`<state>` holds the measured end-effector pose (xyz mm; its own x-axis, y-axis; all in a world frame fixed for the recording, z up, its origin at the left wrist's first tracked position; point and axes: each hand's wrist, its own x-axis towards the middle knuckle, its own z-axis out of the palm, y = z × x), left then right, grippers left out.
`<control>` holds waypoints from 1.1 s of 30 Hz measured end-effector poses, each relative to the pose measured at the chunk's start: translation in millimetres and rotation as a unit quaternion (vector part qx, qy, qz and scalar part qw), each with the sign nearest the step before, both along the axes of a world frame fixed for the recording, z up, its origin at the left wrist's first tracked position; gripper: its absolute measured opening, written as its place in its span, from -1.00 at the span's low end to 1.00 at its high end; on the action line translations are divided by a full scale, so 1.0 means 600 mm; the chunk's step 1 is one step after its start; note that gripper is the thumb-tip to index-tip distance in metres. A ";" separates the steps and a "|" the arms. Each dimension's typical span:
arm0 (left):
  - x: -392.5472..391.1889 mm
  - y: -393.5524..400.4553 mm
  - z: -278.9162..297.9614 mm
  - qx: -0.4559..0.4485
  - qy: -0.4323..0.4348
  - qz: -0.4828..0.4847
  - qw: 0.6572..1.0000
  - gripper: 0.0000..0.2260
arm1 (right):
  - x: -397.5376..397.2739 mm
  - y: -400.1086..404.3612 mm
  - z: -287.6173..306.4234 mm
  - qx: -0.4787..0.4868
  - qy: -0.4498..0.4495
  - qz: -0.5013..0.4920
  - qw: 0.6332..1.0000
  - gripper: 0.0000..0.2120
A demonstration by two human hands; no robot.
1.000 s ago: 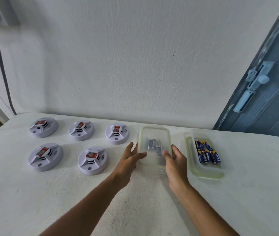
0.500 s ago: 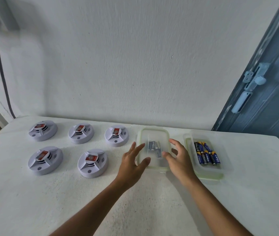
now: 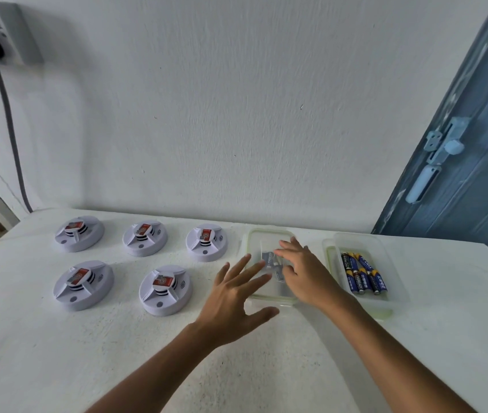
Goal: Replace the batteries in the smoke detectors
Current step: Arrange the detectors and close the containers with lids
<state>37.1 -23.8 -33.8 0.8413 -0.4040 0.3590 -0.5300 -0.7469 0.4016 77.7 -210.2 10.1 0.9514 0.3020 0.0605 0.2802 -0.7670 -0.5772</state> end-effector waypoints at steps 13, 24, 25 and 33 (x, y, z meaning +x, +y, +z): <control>0.008 0.004 -0.017 -0.023 -0.012 -0.004 1.000 -0.38 | -0.015 -0.006 -0.015 0.160 0.014 -0.164 0.973 -0.58; 0.016 0.003 -0.027 -0.033 -0.034 -0.001 0.999 -0.40 | -0.015 -0.001 -0.017 0.328 0.099 -0.226 0.912 -0.62; 0.017 0.003 -0.028 -0.034 -0.037 -0.001 0.999 -0.40 | -0.013 -0.003 -0.016 0.347 0.114 -0.238 0.900 -0.62; 0.019 0.001 -0.032 -0.039 -0.057 0.002 0.998 -0.43 | 0.002 -0.015 -0.008 0.476 0.225 -0.284 0.801 -0.56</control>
